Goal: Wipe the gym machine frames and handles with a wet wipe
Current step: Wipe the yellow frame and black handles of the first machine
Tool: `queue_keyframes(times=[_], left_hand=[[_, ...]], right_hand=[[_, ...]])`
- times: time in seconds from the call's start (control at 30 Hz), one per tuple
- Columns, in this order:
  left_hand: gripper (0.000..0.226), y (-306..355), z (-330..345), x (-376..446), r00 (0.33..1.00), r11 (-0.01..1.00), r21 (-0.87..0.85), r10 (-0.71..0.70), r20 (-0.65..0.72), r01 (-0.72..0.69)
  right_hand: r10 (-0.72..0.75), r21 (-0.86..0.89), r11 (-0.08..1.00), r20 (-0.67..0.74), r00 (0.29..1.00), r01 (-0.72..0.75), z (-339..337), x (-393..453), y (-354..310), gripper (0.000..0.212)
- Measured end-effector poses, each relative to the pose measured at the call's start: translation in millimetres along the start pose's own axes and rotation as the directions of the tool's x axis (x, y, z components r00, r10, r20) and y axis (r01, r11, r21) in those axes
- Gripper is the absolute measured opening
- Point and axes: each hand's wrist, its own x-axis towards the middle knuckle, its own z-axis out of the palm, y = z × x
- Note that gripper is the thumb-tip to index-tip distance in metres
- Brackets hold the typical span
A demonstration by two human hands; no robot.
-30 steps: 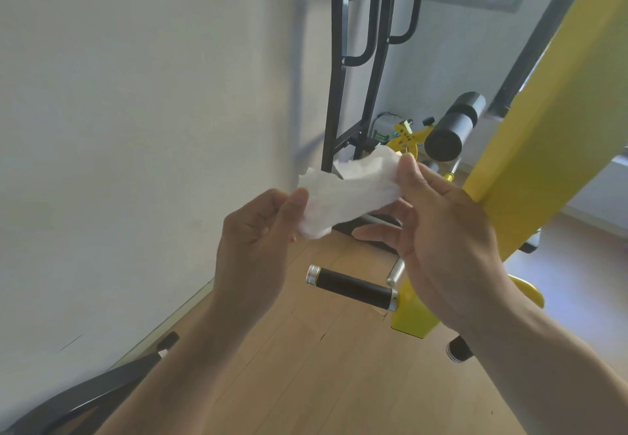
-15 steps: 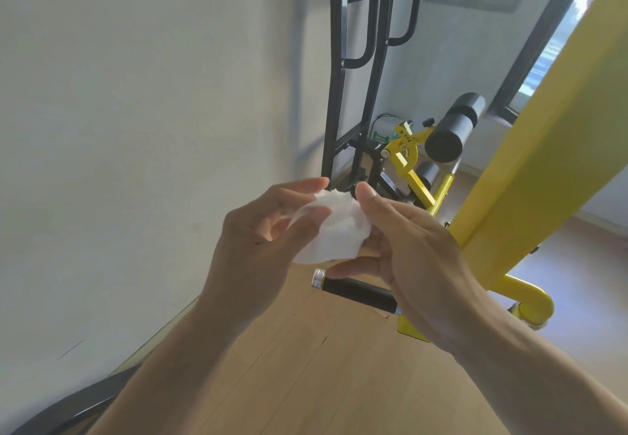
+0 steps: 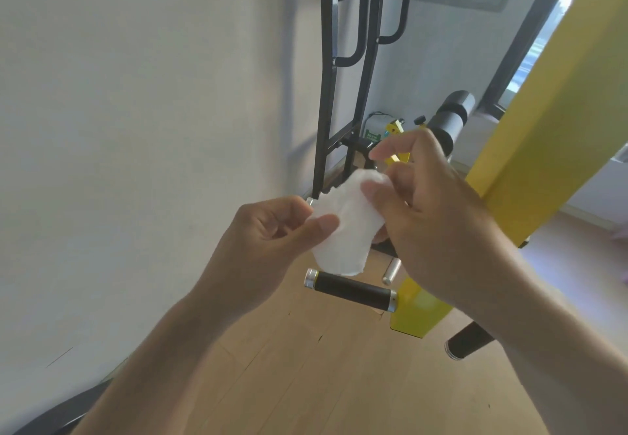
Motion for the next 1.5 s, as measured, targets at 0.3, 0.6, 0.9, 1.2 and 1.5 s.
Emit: queue_keyframes(times=[0.3, 0.6, 0.9, 1.2, 1.5], left_hand=[[0.015, 7.2, 6.3, 10.6, 0.999, 0.990, -0.137, -0.018, 0.043, 0.024], [0.031, 8.6, 4.4, 12.0, 0.998, 0.998, -0.054, 0.033, -0.047, -0.036], [0.025, 23.2, -8.0, 43.0, 0.948, 0.950, 0.181, 0.282, -0.148, -0.255], [0.043, -12.8, -3.6, 48.5, 0.987, 0.963, 0.218, 0.159, 0.028, -0.161], [0.015, -33.9, -12.8, 32.5, 0.990, 0.996, 0.086, 0.020, -0.140, -0.008]], right_hand=[[0.035, 0.001, 0.999, 0.079, 0.996, -0.035, 4.0, 4.4, 0.3, 0.010], [0.037, 0.157, 0.987, -0.030, 0.999, -0.032, 9.1, 4.2, 0.0, 0.023], [-0.144, 0.242, 0.948, -0.256, 0.956, 0.207, 1.7, 13.8, -12.1, 0.010], [-0.248, -0.476, 0.834, 0.130, 0.960, 0.280, 20.2, -17.5, 21.3, 0.043], [-0.070, -0.624, 0.775, 0.065, 0.995, 0.095, 42.3, 9.3, 18.3, 0.064]])
